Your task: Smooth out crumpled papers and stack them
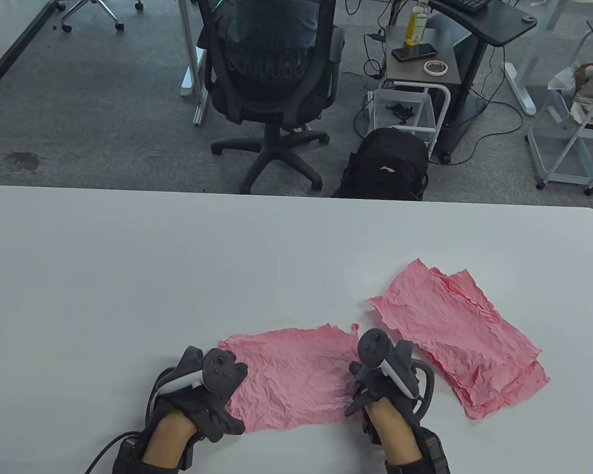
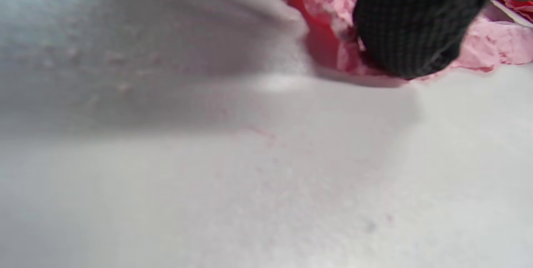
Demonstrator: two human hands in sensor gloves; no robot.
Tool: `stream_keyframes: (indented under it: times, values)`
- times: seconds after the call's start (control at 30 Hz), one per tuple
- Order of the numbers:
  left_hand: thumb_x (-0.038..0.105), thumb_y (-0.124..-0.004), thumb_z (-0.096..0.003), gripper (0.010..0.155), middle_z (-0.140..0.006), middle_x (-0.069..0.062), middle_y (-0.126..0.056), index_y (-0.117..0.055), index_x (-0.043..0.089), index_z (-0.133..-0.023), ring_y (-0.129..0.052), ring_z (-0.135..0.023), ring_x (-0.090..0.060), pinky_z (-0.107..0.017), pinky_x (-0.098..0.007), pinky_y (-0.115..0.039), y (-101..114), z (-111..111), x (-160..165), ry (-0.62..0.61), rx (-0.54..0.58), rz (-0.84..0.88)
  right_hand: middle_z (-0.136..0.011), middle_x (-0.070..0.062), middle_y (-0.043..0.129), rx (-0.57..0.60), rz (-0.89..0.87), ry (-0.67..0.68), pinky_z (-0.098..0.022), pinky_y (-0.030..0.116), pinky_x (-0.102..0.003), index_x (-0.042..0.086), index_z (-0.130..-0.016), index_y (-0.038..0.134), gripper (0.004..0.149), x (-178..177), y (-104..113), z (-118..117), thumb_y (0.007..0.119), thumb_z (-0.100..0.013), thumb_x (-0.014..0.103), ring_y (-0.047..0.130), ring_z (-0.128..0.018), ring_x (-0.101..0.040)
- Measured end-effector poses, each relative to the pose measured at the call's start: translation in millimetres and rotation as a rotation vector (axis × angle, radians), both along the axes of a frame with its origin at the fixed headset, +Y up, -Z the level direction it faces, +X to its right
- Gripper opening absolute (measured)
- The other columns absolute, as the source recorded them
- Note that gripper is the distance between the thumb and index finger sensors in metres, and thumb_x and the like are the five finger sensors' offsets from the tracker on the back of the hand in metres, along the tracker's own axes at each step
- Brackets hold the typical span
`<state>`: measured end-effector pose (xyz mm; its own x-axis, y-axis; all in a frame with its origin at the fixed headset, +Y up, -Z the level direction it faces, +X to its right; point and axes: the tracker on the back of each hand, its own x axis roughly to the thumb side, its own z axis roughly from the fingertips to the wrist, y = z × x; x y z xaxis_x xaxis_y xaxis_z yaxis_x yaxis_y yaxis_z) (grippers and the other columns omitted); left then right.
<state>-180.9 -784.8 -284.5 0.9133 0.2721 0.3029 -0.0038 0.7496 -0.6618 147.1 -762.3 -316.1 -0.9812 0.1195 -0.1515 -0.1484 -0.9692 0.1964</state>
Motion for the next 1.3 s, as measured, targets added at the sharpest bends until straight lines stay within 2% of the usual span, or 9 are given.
stream_keyframes:
  times: [0.2, 0.43, 0.57, 0.67, 0.8, 0.9, 1.1, 1.23, 1.3]
  values:
    - [0.064, -0.087, -0.0392, 0.108, -0.111, -0.006, 0.003, -0.016, 0.027, -0.112, 0.007, -0.108, -0.036, -0.071, -0.067, -0.005, -3, 0, 3, -0.005, -0.001, 0.005, -0.096, -0.022, 0.070, 0.086, -0.058, 0.087, -0.057, 0.058, -0.064, 0.013, -0.083, 0.082, 0.048, -9, -4, -2, 0.090, -0.041, 0.035, 0.068, -0.083, -0.052]
    - [0.064, -0.086, -0.0394, 0.107, -0.110, -0.005, 0.003, -0.016, 0.029, -0.112, 0.008, -0.108, -0.034, -0.071, -0.067, -0.005, -4, -1, 1, 0.006, -0.005, 0.022, -0.083, -0.017, 0.091, 0.225, -0.605, 0.061, -0.048, 0.076, -0.058, 0.015, -0.077, 0.080, 0.041, 11, 0, -1, 0.090, -0.040, 0.029, 0.091, -0.070, -0.045]
    - [0.064, -0.086, -0.0396, 0.107, -0.111, -0.005, 0.003, -0.016, 0.029, -0.112, 0.008, -0.108, -0.035, -0.071, -0.067, -0.005, -4, -1, 2, 0.006, -0.002, 0.020, -0.068, -0.009, 0.093, 0.104, -0.938, -0.017, -0.037, 0.083, -0.050, 0.009, -0.086, 0.064, 0.053, 17, -4, -2, 0.088, -0.040, 0.024, 0.100, -0.052, -0.032]
    - [0.064, -0.086, -0.0397, 0.107, -0.111, -0.005, 0.003, -0.016, 0.029, -0.112, 0.008, -0.108, -0.034, -0.071, -0.067, -0.004, -5, -2, 1, 0.005, -0.003, 0.030, -0.066, -0.008, 0.082, -0.100, -1.116, -0.013, -0.038, 0.078, -0.052, 0.000, -0.100, 0.040, 0.082, 15, -15, 0, 0.089, -0.042, 0.028, 0.093, -0.045, -0.027]
    - [0.064, -0.086, -0.0403, 0.106, -0.112, -0.005, 0.002, -0.017, 0.028, -0.113, 0.008, -0.108, -0.034, -0.071, -0.067, -0.004, -3, -2, 2, -0.007, 0.015, 0.024, -0.062, -0.007, 0.085, -0.132, -1.065, 0.022, -0.040, 0.077, -0.055, 0.009, -0.090, 0.077, 0.049, 14, -19, -1, 0.081, -0.047, 0.031, 0.093, -0.047, -0.032]
    - [0.065, -0.081, -0.0432, 0.104, -0.112, -0.004, 0.004, -0.011, 0.029, -0.111, 0.010, -0.108, -0.034, -0.072, -0.066, -0.003, 1, -4, 0, 0.012, 0.054, 0.024, -0.080, -0.024, 0.090, 0.002, -1.100, 0.024, -0.035, 0.083, -0.052, 0.013, -0.086, 0.083, 0.041, 19, -8, -3, 0.078, -0.047, 0.028, 0.097, -0.058, -0.047]
    - [0.062, -0.078, -0.0464, 0.097, -0.115, -0.006, -0.006, -0.017, 0.027, -0.113, 0.000, -0.112, -0.036, -0.074, -0.068, -0.011, 33, -6, -25, 0.195, 0.458, 0.131, -0.066, -0.022, 0.100, 0.583, -1.413, -0.213, -0.012, 0.093, -0.034, 0.007, -0.085, 0.081, 0.041, 88, 23, 2, 0.077, -0.048, 0.026, 0.112, -0.029, -0.027]
    - [0.061, -0.077, -0.0475, 0.095, -0.115, -0.007, -0.007, -0.018, 0.027, -0.113, -0.001, -0.112, -0.036, -0.074, -0.068, -0.011, 36, -5, -22, 0.198, 0.506, 0.158, -0.069, -0.024, 0.098, 0.778, -1.539, -0.427, -0.016, 0.093, -0.037, 0.004, -0.087, 0.077, 0.042, 143, 27, 21, 0.076, -0.051, 0.024, 0.111, -0.033, -0.031]
    - [0.060, -0.077, -0.0477, 0.094, -0.116, -0.006, -0.007, -0.019, 0.027, -0.114, -0.001, -0.112, -0.036, -0.074, -0.068, -0.011, 33, -6, -18, 0.175, 0.486, 0.146, -0.071, -0.023, 0.097, 0.816, -1.371, -0.519, -0.018, 0.093, -0.037, 0.006, -0.090, 0.074, 0.043, 167, 29, 31, 0.074, -0.052, 0.026, 0.110, -0.035, -0.030]
